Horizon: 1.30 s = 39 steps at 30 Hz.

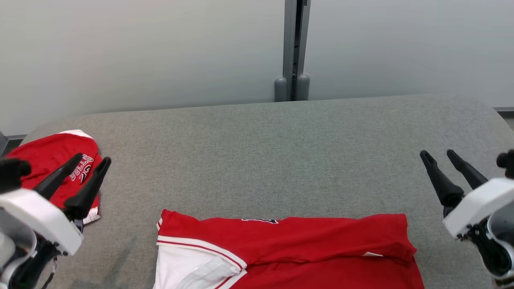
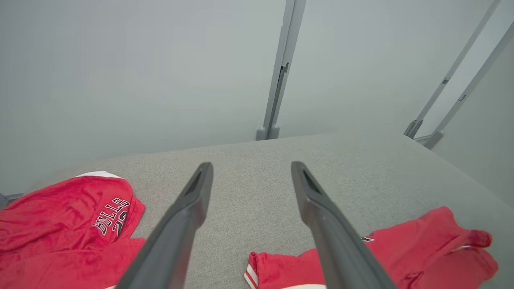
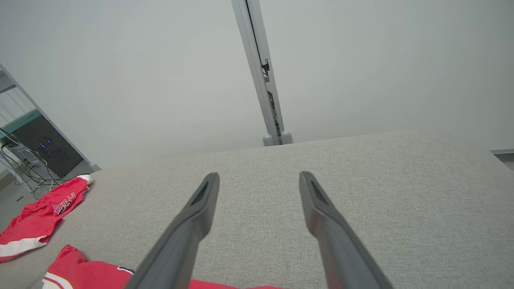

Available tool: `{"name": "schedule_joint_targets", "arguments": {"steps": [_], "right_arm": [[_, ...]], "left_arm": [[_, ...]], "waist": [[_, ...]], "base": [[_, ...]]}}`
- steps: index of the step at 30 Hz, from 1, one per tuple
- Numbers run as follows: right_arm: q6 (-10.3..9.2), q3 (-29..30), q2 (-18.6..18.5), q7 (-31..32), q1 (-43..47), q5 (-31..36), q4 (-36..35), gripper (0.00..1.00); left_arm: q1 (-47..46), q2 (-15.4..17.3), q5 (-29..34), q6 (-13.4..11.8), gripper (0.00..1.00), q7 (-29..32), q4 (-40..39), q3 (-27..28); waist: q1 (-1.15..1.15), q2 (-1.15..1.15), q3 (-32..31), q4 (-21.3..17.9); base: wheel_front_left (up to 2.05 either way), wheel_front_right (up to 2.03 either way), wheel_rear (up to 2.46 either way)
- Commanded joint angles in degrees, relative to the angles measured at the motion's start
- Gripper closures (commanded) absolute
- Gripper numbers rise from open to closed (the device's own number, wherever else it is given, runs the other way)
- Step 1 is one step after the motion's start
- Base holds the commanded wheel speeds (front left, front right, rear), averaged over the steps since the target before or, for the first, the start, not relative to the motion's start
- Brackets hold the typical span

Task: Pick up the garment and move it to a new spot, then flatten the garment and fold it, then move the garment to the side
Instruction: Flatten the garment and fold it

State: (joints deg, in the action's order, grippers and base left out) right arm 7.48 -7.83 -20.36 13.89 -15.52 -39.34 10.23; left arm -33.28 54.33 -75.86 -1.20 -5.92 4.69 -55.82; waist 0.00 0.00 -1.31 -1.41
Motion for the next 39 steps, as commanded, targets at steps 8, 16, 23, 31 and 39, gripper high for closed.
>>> {"name": "schedule_joint_targets", "arguments": {"steps": [8,16,23,31,39], "right_arm": [[0.03,5.35,7.15,-8.7,11.16,5.69,-4.3,0.0],[0.02,5.75,10.62,-13.29,14.97,8.62,-3.87,0.0],[0.02,6.26,12.21,-13.87,15.6,11.58,1.17,0.0],[0.02,6.59,13.08,-12.95,12.7,10.76,10.15,0.0],[0.02,7.45,13.62,-10.78,11.09,9.47,17.29,0.0]], "left_arm": [[14.42,-4.8,5.41,-10.49,0.0,-9.28,-5.05,14.34],[31.99,-18.34,21.41,-10.44,0.0,-9.18,-6.63,35.96],[37.63,-28.7,33.2,-6.42,0.0,-9.19,-6.63,44.17],[38.05,-36.18,40.8,1.22,0.0,-9.19,-4.13,45.41],[37.03,-40.07,44.26,5.23,0.0,-9.19,-0.7,47.1]], "waist": [[0.0,0.0,0.4,1.53],[0.0,0.0,1.85,1.16],[0.0,0.0,3.43,0.8],[0.0,0.0,4.91,1.06],[0.0,0.0,5.74,2.07]], "base": [[0.0,0.0,0.0],[0.0,0.0,0.0],[0.0,0.0,0.0],[0.0,0.0,0.0],[0.0,0.0,0.0]]}}
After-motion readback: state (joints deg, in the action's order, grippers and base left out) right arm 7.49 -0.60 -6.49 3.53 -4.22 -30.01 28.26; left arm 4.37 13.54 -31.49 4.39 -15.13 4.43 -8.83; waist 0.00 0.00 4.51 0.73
